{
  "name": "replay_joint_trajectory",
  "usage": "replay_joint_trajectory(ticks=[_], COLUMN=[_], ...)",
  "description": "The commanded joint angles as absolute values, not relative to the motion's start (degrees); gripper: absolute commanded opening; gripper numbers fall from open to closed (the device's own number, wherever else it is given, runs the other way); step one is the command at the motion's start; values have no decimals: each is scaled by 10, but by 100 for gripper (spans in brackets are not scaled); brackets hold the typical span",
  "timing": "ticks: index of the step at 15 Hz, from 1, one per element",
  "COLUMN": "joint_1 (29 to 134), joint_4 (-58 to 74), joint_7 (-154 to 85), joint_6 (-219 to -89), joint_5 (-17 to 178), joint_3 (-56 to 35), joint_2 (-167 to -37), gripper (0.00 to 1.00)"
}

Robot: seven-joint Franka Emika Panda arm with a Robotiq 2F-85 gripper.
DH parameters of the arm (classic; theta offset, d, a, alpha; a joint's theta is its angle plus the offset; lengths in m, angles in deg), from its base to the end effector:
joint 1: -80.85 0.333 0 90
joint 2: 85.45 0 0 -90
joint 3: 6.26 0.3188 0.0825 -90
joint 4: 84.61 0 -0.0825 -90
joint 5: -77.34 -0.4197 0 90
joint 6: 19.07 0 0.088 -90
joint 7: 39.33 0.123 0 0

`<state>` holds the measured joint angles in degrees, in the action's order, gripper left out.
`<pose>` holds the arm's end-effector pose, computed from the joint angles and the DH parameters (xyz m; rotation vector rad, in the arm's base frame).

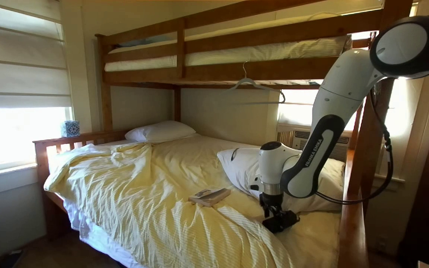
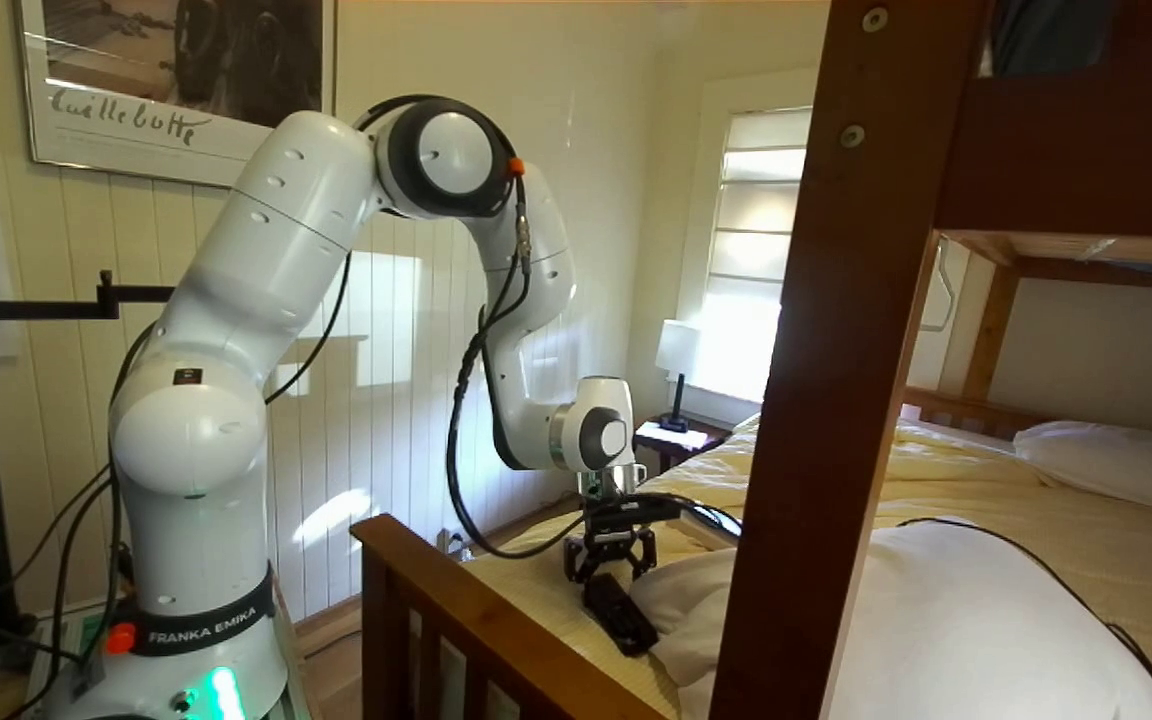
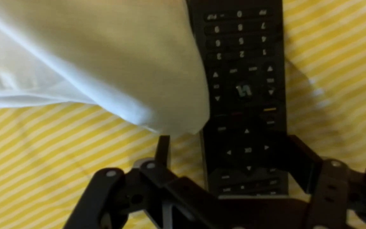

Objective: Put the remote control on the footboard of the bed.

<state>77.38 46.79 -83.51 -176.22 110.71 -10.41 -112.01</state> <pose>0.5289 -0.0559 0.0970 2.4196 1.6321 -0.1877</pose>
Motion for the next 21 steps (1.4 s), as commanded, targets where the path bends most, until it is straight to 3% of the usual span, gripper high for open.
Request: replay_joint_trajectory(ticks=[1, 4, 5, 9, 15, 21], joint_1=[774, 777, 779, 803, 792, 811], joint_4=[440, 435, 437, 460, 498, 619], joint_7=[-833, -829, -824, -800, -845, -872], joint_6=[-1769, -1765, -1765, -1748, -1679, -1548], joint_5=[1118, 1117, 1117, 1124, 1036, 985], joint_3=[-107, -107, -108, -106, -29, -13], joint_2=[-1150, -1154, -1151, -1097, -1001, -857], gripper=[58, 38, 36, 36, 36, 36])
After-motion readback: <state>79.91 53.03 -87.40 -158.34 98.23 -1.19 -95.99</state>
